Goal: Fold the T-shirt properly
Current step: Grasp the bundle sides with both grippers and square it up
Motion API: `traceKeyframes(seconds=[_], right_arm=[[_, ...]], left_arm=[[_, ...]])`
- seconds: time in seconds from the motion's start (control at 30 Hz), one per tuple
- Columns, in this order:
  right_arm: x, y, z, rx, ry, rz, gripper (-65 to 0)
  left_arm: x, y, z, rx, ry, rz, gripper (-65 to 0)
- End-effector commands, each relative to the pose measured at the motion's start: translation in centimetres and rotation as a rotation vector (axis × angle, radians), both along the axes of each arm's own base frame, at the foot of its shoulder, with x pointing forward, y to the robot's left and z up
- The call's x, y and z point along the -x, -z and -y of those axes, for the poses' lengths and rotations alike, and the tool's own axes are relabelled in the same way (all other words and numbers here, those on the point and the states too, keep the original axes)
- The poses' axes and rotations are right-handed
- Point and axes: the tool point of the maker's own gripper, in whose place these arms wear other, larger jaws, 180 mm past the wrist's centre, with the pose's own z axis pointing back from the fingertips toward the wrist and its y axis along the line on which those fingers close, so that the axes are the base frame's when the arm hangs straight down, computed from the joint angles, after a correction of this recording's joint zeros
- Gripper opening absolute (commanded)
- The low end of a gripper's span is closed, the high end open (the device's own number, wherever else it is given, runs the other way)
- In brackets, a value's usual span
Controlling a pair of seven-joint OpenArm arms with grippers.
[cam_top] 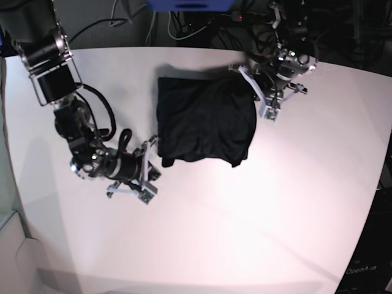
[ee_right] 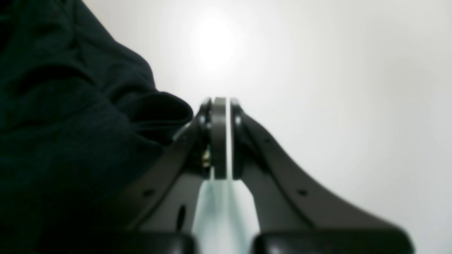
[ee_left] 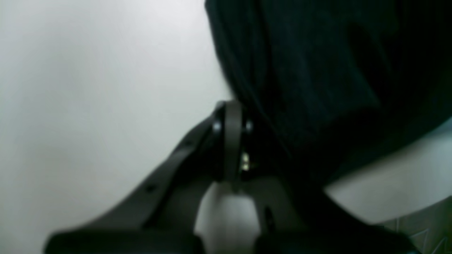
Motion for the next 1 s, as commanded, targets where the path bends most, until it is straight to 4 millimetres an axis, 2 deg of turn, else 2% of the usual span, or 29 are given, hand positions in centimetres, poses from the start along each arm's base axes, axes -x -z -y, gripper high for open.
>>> traceKeyframes(seconds=[0.0,0.1,0.27,0.37,0.53,0.67,0.77,0.87,0.97], right_arm=[[-1.0,-1.2,-0.6,-0.019,-0.01,0.042,-65.0],[0.6,0.7,-1.1,-0.006,-0.023,0.022,-65.0],[2.7,2.6,-1.0,-0.017,-0.022,-0.019,-65.0],[4.1,4.1,1.1,0.021,-0.008,-0.053,-65.0],[6.1,5.2,4.3,0.082,-0.001,-0.079,-65.0],[8.4,5.4,6.1,0.098,0.011,-0.086,-65.0],[10.1,5.5,6.7,0.084,0.033,-0.094,-65.0],[11.2,5.5,7.1,0.081,0.043,-0.1,-65.0],[12.7,4.9,6.9,0.065,0.044,-0.091,-65.0]], left_arm=[[1.1,1.2,0.4,-0.015,0.022,-0.074,-65.0],[0.5,1.6,0.5,-0.009,0.019,-0.08,-65.0],[-2.1,0.5,0.5,-0.006,0.014,-0.031,-65.0],[-4.3,-0.7,0.1,-0.01,0.002,0.018,-65.0],[-8.6,-2.1,-1.7,-0.004,-0.053,0.069,-65.0],[-12.1,-3.1,-2.6,0.004,-0.069,0.098,-65.0],[-14.5,-4.8,-2.9,0.003,-0.068,0.145,-65.0],[-14.7,-5.3,-3.4,-0.025,-0.064,0.111,-65.0],[-14.1,-5.9,-5.6,-0.087,-0.072,0.098,-65.0]])
